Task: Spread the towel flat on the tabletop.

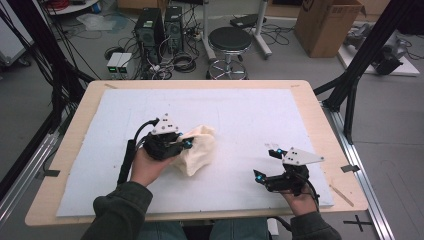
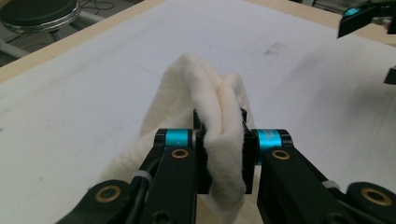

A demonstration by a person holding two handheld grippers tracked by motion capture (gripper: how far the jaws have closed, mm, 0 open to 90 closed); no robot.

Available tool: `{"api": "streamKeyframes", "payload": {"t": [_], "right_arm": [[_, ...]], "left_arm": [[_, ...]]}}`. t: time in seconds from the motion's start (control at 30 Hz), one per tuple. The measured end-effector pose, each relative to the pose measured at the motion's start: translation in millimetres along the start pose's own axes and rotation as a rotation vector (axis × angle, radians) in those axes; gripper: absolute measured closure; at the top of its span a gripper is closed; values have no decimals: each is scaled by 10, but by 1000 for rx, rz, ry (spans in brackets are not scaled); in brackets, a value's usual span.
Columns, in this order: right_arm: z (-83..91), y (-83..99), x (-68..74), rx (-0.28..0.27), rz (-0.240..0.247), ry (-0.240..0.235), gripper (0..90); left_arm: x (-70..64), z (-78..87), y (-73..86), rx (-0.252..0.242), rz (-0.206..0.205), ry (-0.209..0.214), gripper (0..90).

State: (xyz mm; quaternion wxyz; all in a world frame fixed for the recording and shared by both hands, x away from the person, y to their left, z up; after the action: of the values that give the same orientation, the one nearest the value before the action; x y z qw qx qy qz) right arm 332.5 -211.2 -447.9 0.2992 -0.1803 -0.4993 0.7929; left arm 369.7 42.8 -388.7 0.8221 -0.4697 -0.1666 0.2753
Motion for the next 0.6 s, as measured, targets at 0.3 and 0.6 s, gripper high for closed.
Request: {"api": "streamKeyframes", "payload": {"t": [0.3, 0.6], "right_arm": [[-29, -15, 31, 2, 2, -13, 103], [-96, 13, 36, 24, 7, -29, 103]], "left_arm": [[-55, -445, 87, 60, 7, 35, 822], [91, -874, 322, 140, 46, 27, 771]]}}
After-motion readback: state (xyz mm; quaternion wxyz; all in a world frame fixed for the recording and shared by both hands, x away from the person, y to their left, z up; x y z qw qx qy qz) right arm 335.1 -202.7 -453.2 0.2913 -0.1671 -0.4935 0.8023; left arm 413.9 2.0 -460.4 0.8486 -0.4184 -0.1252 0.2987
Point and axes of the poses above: each handheld gripper's, and its own axes: z roughly backward along the jaws, y roughly out of its underside, x roughly to its left, the point moved 9 cm from there along -z, roughly forward along the jaws, and after that the axes turned 1 degree about -z, right-handed, at the moved point
